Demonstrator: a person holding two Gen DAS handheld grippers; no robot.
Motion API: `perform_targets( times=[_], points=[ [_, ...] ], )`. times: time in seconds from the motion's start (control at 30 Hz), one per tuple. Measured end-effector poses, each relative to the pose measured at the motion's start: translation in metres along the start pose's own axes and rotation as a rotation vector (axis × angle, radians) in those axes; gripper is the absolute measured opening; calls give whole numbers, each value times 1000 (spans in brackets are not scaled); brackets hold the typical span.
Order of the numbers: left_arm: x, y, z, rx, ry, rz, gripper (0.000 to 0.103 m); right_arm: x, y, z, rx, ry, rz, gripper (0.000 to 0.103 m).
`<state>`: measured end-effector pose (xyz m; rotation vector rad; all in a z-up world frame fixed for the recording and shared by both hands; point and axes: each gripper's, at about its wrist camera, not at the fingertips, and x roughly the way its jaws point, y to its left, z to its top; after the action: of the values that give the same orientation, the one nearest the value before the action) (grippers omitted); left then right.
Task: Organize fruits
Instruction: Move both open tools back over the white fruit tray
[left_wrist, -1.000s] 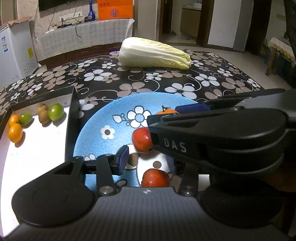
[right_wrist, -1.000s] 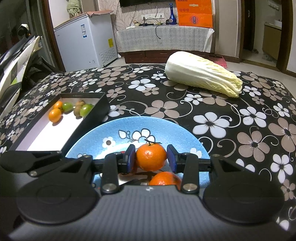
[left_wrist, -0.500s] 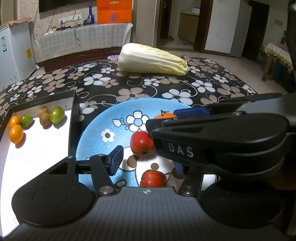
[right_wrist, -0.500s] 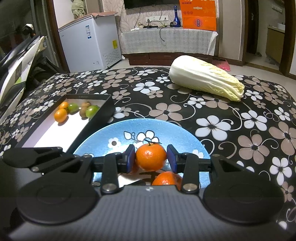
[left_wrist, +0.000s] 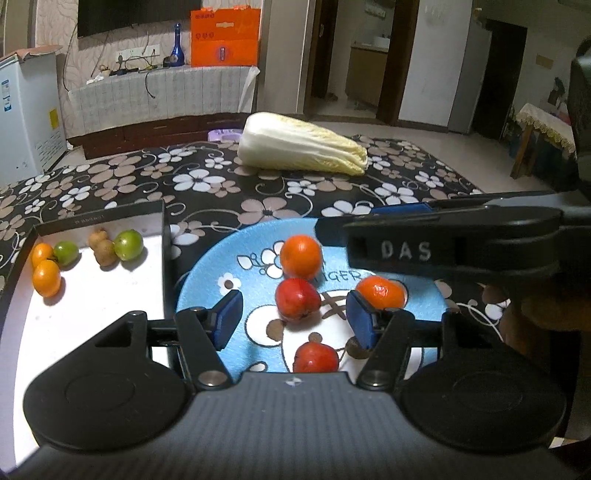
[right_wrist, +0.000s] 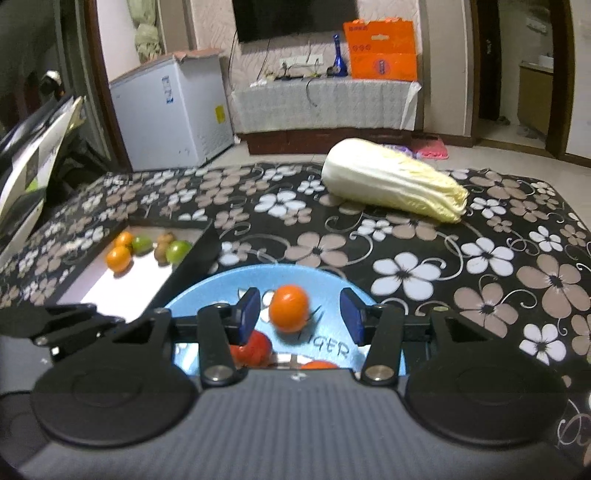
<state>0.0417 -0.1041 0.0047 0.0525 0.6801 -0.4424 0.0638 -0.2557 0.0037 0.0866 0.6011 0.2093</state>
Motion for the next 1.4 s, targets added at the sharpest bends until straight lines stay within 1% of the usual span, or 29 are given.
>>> perform_targets(
  times=[0.1,0.2,0.37,0.63,0.9,1.1,1.27,1.4],
  points=[
    [-9,7,2,-24,-19,-16,67,-2,-1,3,14,-18,-6,51],
    [-18,15,4,-42,-47,-14,67,-2,2,5,17,-28,-2,51],
    [-24,29,7,-75,-56,19,67,2,15,8,-1,-33,18,50],
    [-31,50,7,-99,-57,65,67,11,38,13,-26,-36,50,51],
    [-33,77,3,-135,-37,148,67,17,59,17,-47,-49,83,50],
    [-35,106,-2,-171,-17,218,67,27,82,20,-104,-47,120,50],
    [-30,130,-3,-210,18,280,67,40,102,21,-157,-38,153,50],
    [-20,142,-2,-228,50,316,67,53,115,24,-171,-33,170,49]
  ],
)
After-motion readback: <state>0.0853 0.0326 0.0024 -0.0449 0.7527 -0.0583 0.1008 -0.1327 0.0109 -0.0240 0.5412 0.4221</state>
